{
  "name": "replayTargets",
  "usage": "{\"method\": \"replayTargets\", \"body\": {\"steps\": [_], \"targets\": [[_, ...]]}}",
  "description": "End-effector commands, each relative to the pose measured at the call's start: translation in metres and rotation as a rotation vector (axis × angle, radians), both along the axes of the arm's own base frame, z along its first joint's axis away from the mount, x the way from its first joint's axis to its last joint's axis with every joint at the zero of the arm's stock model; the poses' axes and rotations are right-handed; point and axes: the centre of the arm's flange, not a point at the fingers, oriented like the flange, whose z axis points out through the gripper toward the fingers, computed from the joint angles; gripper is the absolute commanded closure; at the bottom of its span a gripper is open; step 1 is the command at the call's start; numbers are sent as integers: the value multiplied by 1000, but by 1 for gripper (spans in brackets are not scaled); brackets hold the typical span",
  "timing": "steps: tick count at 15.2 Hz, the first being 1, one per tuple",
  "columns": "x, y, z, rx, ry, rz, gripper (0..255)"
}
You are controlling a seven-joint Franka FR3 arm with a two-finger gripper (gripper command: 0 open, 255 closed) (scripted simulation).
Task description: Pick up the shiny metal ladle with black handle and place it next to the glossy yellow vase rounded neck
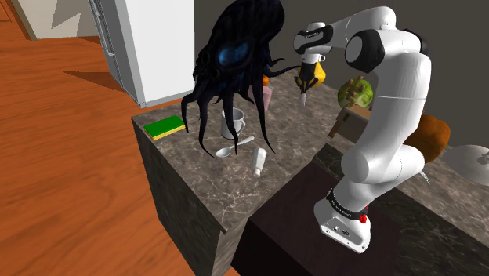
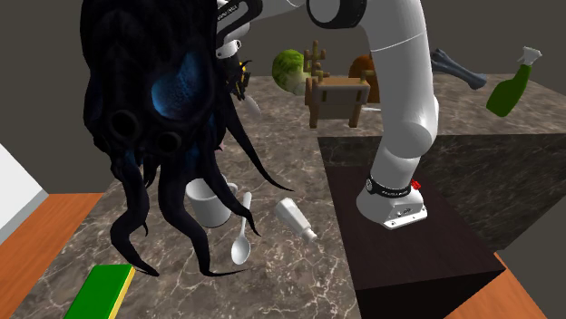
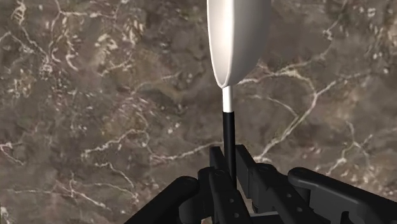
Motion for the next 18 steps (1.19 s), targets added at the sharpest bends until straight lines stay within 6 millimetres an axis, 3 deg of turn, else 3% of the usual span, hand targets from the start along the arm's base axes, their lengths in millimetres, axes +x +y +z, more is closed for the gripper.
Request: {"method": "replayTargets", "body": {"steps": [1,10,11,16,18], "targets": [[-1,-1,-11,0,0,0,255],[-1,-1,-18,0,0,0,255],[-1,-1,-18,0,0,0,0],[-1,-1,-18,0,0,0,0],[5,-2,8,0,0,0,0]]}}
